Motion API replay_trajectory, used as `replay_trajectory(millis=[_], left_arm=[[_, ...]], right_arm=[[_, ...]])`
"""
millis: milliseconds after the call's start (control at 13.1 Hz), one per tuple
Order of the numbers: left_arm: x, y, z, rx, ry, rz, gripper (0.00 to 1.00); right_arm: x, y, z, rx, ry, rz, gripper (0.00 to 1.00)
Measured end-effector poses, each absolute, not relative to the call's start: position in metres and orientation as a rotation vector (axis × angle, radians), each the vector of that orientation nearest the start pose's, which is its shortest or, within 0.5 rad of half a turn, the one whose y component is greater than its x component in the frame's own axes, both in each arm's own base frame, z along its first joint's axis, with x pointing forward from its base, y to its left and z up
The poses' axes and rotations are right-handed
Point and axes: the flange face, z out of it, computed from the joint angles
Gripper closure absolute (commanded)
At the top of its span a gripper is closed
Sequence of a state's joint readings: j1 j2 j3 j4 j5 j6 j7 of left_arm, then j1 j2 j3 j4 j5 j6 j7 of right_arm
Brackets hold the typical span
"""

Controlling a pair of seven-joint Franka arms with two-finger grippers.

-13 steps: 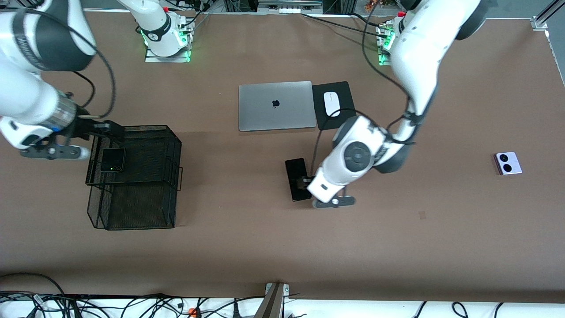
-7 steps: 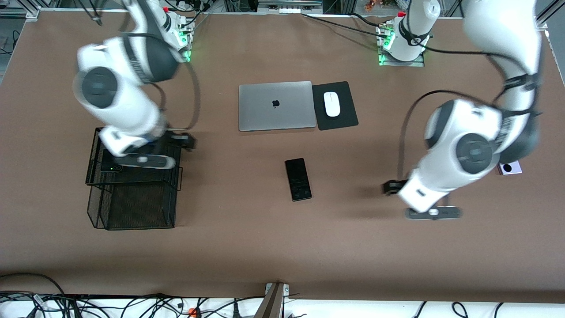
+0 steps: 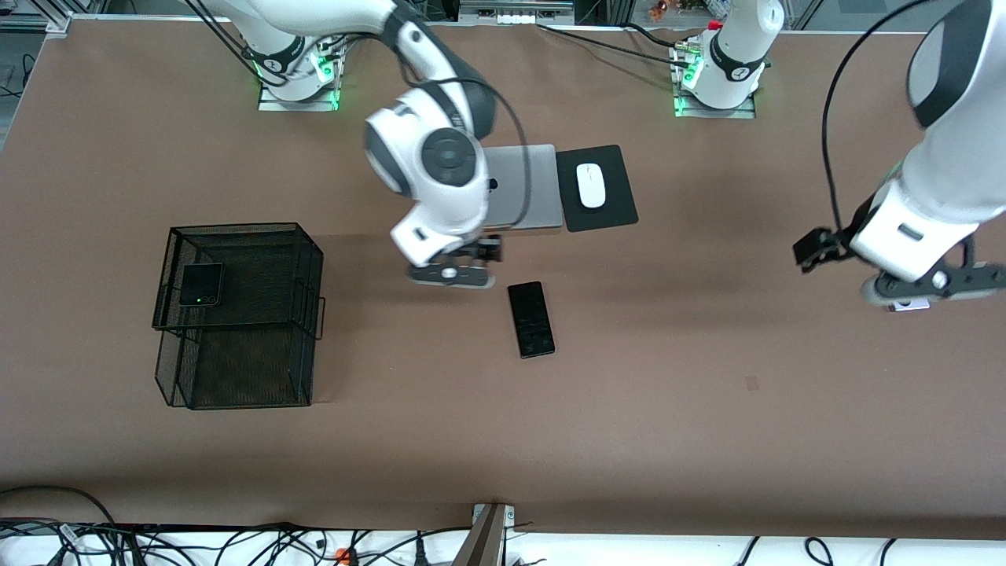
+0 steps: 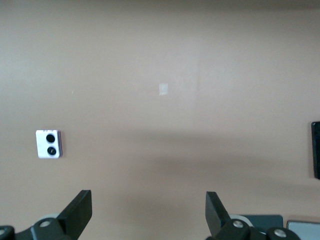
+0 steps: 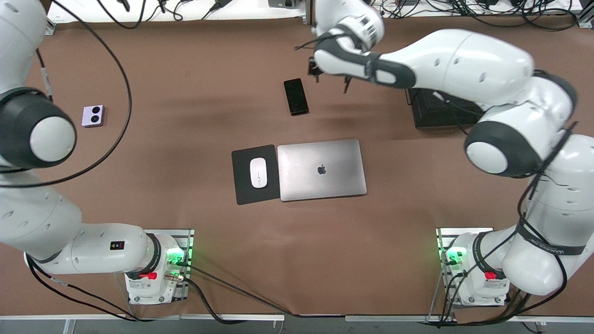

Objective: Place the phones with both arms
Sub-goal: 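Withdraw the left gripper while the right gripper reaches over the bar phone, then grasp the black bar phone with the right gripper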

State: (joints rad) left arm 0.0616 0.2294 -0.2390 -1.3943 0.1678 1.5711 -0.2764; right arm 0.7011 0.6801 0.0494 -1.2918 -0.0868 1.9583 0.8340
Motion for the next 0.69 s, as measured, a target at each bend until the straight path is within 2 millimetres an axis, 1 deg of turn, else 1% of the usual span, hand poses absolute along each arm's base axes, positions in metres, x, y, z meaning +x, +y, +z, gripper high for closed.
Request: replay_trajectory(millis=[76, 153, 229, 306, 459, 535, 688], left_arm=[[0.610, -0.060, 0.567, -3.050, -0.138, 0.025, 0.00], [0.604, -0.041, 0.555, -3.090, -0.122, 0.020, 0.00], [0.598, -0.023, 0.545, -3.115, -0.112, 0.018, 0.00], [0.590, -0.012, 0.538, -3.121, -0.112, 0.027, 0.00], [0.580, -0.004, 0.535, -3.116, -0.121, 0.031, 0.00], [0.578, -0.003, 0.537, -3.115, -0.123, 0.027, 0.00], [0.577, -0.003, 0.540, -3.114, -0.125, 0.020, 0.00]], right_arm=[[0.542, 0.509, 0.331, -3.160, 0.078, -0.071, 0.00], [0.536, 0.524, 0.316, -3.138, 0.049, -0.098, 0.00], [0.531, 0.537, 0.301, -3.114, 0.022, -0.125, 0.00], [0.527, 0.547, 0.285, -3.092, -0.008, -0.149, 0.00], [0.524, 0.557, 0.251, -3.071, -0.114, -0.180, 0.00], [0.523, 0.559, 0.238, -3.068, -0.198, -0.208, 0.00], [0.525, 0.563, 0.222, -3.045, -0.355, -0.294, 0.00]])
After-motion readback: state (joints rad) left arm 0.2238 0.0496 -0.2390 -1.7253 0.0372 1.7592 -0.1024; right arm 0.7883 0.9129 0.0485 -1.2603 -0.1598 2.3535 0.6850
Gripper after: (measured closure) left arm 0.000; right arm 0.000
